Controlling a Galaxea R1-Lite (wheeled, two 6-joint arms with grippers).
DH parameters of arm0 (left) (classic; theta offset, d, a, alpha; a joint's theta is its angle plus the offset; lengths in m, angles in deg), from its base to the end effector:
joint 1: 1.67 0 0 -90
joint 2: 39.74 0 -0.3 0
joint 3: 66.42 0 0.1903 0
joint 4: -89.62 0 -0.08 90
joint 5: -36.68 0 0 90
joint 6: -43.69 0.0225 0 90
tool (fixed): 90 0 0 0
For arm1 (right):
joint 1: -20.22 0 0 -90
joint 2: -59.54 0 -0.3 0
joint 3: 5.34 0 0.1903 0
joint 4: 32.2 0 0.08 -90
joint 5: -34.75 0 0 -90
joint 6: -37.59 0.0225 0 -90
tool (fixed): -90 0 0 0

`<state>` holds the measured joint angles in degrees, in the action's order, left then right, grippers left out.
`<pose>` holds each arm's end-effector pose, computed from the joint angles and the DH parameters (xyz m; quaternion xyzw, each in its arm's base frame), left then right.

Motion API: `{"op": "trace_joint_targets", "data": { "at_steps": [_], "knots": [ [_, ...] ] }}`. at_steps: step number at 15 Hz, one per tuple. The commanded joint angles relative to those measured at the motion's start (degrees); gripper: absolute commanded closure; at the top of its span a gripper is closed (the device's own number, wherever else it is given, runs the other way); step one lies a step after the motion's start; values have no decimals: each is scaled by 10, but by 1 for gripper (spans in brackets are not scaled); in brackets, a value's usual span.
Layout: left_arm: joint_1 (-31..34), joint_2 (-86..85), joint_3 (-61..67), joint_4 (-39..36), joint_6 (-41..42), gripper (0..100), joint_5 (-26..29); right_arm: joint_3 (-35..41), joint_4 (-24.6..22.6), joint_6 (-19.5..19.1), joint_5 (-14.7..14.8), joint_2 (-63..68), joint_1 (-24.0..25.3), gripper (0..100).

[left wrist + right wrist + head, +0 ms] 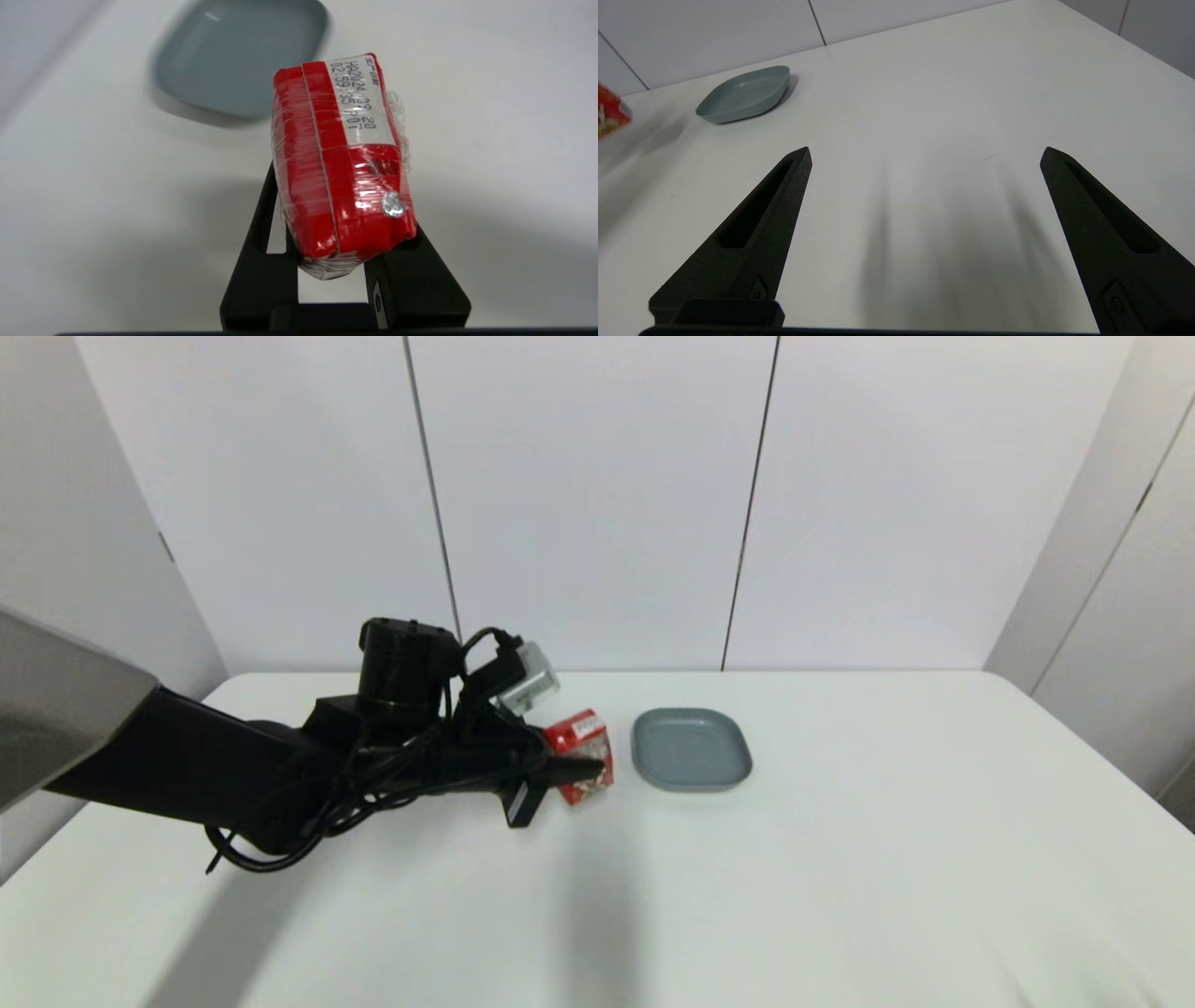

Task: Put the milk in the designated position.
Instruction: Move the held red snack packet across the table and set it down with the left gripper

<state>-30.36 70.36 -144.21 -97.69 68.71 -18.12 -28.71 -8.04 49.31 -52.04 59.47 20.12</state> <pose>0.3035 -0.1809 0.1384 0.1675 0.0991 -0.5511 0.8114 -0.0229 -0.0012 0.0740 0.1019 0.0033 -0.0294 0.9944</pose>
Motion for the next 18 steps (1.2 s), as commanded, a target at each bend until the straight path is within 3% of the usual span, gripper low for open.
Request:
{"op": "trace_joint_targets", "data": {
  "at_steps": [1,10,18],
  "knots": [
    [20,60,-149,5,-29,100,-29,0,0,1,0,1,0,0],
    [6,313,-545,-3,-64,100,-47,0,0,1,0,1,0,0],
    [-8,399,-588,-27,-78,100,-47,0,0,1,0,1,0,0]
  ]
}}
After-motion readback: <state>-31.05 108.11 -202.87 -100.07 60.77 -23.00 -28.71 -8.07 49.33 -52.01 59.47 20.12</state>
